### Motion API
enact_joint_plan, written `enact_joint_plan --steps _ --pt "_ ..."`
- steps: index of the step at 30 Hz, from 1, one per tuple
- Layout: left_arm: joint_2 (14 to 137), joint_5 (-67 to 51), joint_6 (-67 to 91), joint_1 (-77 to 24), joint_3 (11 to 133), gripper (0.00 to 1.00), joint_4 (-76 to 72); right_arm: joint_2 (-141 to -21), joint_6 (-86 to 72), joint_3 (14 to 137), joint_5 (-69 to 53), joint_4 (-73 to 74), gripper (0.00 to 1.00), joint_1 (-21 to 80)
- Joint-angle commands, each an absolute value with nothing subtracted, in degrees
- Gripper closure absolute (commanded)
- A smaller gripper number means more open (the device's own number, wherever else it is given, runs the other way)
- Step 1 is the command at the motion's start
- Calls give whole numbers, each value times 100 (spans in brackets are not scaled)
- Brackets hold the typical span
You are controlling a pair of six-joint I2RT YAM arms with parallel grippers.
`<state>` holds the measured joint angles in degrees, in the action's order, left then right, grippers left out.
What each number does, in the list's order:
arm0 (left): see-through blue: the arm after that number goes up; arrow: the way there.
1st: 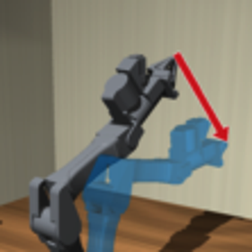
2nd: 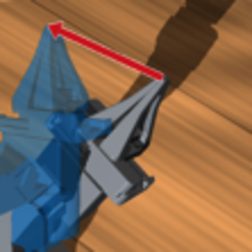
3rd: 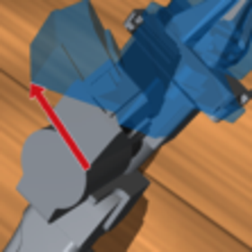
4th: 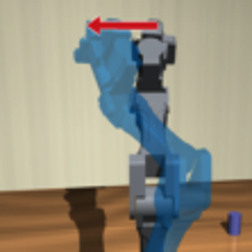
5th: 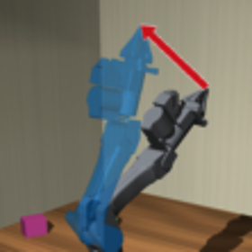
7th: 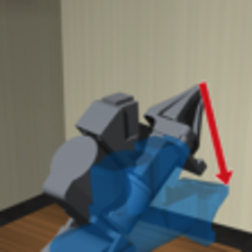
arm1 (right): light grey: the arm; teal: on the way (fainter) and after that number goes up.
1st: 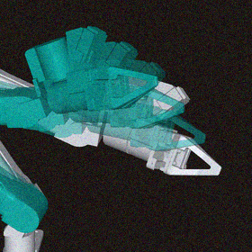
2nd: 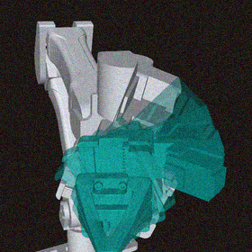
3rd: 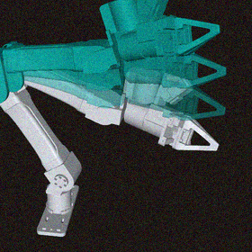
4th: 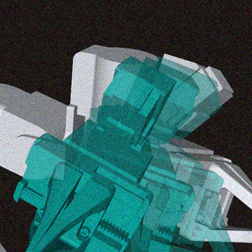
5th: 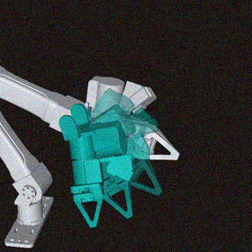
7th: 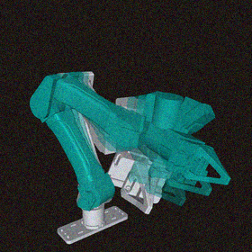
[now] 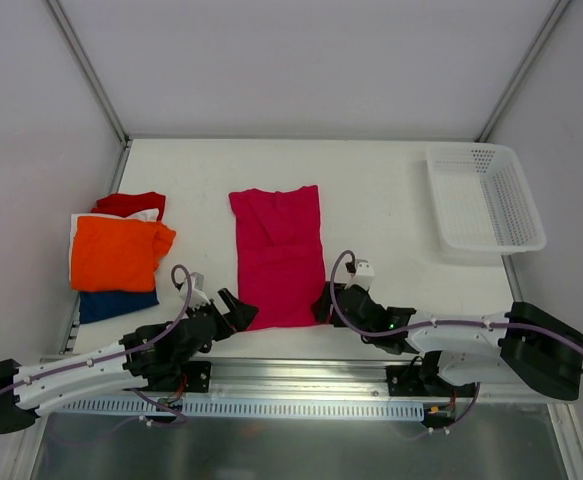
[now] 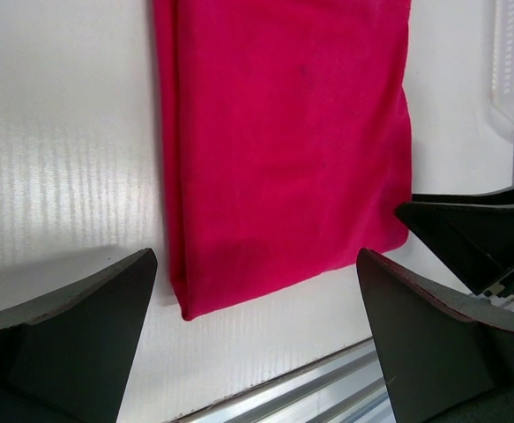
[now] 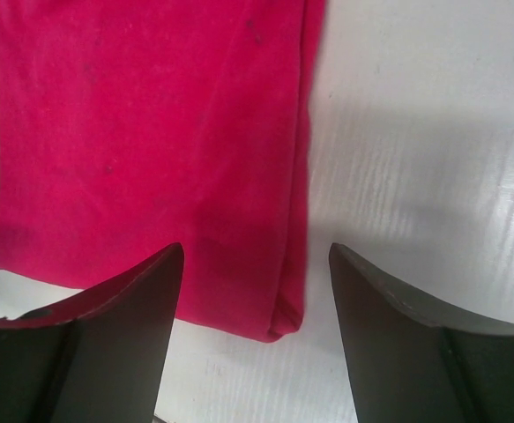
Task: Fold and stack the t-shirts
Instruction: Fold the tshirt
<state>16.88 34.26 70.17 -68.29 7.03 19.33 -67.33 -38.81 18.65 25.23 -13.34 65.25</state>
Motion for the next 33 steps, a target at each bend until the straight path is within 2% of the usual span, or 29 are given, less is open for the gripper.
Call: enact_joint_plan --steps 1,11,18,24,28,33 --pt "1731 3243 7154 -6873 264 1 1917 -6978 -3999 2056 2443 -1309 29 6600" --pt "2196 3024 7215 -6873 123 1 1398 -7163 -3999 2294 2496 -1239 29 6785" --pt "3390 2918 7313 -6873 439 1 1345 -7093 -4017 2312 2584 -1160 29 6847" --pt "3665 2962 7181 -6873 501 1 1055 -7040 -4025 2303 2663 -1081 29 6873" --pt "3525 2927 7189 -6873 387 1 976 -7022 -4025 2285 2689 -1064 38 6882" --pt "3568 2909 7163 -6873 387 10 984 -7127 -3999 2311 2628 -1142 49 6882"
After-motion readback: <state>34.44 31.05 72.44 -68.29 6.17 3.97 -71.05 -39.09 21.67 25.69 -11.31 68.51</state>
